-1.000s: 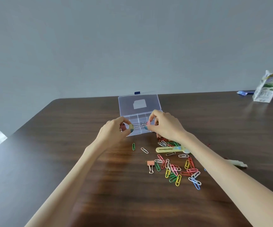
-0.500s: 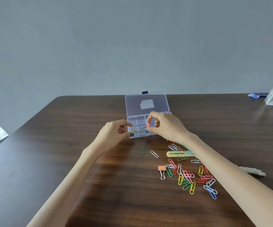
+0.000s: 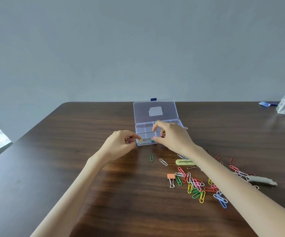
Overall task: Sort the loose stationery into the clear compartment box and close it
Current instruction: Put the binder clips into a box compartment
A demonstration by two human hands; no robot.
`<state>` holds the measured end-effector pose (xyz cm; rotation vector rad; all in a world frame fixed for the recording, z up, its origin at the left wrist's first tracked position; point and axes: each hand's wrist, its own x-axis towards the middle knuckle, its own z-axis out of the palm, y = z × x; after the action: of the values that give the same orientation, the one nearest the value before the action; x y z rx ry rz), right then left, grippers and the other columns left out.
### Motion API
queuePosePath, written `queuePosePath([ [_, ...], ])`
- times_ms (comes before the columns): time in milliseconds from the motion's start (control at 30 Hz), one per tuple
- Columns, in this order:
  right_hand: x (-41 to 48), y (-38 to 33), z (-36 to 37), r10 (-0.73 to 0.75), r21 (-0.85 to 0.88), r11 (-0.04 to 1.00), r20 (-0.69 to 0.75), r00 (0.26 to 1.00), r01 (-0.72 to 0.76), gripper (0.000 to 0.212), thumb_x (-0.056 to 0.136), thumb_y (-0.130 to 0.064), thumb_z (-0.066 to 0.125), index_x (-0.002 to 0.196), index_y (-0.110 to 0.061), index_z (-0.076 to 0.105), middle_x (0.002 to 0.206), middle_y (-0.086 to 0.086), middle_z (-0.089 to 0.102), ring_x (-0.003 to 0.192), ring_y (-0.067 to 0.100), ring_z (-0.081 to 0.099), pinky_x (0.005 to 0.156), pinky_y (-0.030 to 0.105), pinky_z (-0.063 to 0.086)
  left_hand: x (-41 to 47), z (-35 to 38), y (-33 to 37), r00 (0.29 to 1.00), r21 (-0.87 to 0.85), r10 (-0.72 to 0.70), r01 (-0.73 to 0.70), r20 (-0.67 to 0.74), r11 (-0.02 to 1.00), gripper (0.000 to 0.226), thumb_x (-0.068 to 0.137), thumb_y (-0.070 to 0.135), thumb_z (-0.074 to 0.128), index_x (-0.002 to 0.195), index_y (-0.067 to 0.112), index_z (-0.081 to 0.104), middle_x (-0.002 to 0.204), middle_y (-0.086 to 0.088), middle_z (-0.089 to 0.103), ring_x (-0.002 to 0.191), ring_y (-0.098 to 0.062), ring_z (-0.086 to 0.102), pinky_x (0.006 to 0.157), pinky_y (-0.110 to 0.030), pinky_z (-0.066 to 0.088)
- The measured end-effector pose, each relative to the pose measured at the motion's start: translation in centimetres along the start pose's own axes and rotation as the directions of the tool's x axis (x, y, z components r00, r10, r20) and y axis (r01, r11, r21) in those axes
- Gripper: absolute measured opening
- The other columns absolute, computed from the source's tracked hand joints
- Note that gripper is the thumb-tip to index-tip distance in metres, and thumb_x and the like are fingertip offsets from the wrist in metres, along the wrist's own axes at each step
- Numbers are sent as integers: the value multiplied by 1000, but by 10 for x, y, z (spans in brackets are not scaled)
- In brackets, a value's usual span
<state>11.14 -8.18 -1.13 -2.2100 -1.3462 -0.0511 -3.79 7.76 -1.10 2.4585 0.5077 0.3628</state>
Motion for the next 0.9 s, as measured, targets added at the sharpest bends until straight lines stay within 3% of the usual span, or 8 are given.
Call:
queuePosePath([
  [133,-3,-1,-2,-32,-76,997,9,999,33,15,90,-36,60,93,-25,69,79,-12,52,71,9,51,51,16,25,1,-4,4,999,-15,-12,13,46,1000,39,70,18,48,99,33,70,78,8,64,67,-10,50,69,-31,45],
  [200,-4,-1,-1,-35,-61,998,1,999,35,15,91,-36,59,95,-25,69,80,-13,53,70,7,51,51,16,26,1,-4,6,997,-60,10,-6,77,998,42,80,6,47,114,23,65,83,8,67,64,-3,49,65,-20,41],
  [233,-5,-2,-1,-29,-21,999,-10,1000,29,14,90,-35,59,96,-26,68,78,-14,53,68,7,51,52,17,29,1,-4,8,996,-65,27,-21,91,998,42,87,0,46,122,18,60,87,7,69,63,1,50,62,-13,39],
  [333,-4,-7,-5,27,203,979,-1,1000,-27,11,88,-34,62,94,-27,69,72,-13,57,63,8,53,54,21,36,-1,-5,16,989,-88,93,-83,115,993,38,97,4,44,133,16,44,92,5,74,57,0,47,56,-13,37],
  [533,-2,-19,-12,74,500,856,140,987,-135,20,85,-32,69,92,-14,74,73,-7,61,65,6,53,61,20,40,-7,-7,32,972,-204,166,-130,168,970,31,99,15,47,127,19,35,82,2,75,52,-19,43,53,-15,40],
  [667,-5,-20,-17,37,587,799,171,985,-132,17,84,-23,70,97,-13,73,71,3,58,61,7,48,58,16,38,-8,-9,40,979,-290,151,-105,140,951,17,100,18,45,115,14,36,69,-6,70,50,-18,40,47,-19,36],
  [800,-9,-18,-23,-15,652,749,201,980,-122,27,80,-9,72,106,-19,70,64,-1,45,56,4,43,60,15,38,-8,-4,41,996,-336,75,-53,55,940,13,101,22,43,106,11,38,50,3,59,55,-18,48,47,-21,38],
  [900,-11,-19,-23,-44,620,780,199,979,-91,32,78,-12,75,107,-24,69,70,4,49,62,11,45,61,20,38,-8,-1,40,997,-345,66,-47,45,937,11,101,21,42,105,11,38,42,5,52,62,-22,49,46,-22,34],
])
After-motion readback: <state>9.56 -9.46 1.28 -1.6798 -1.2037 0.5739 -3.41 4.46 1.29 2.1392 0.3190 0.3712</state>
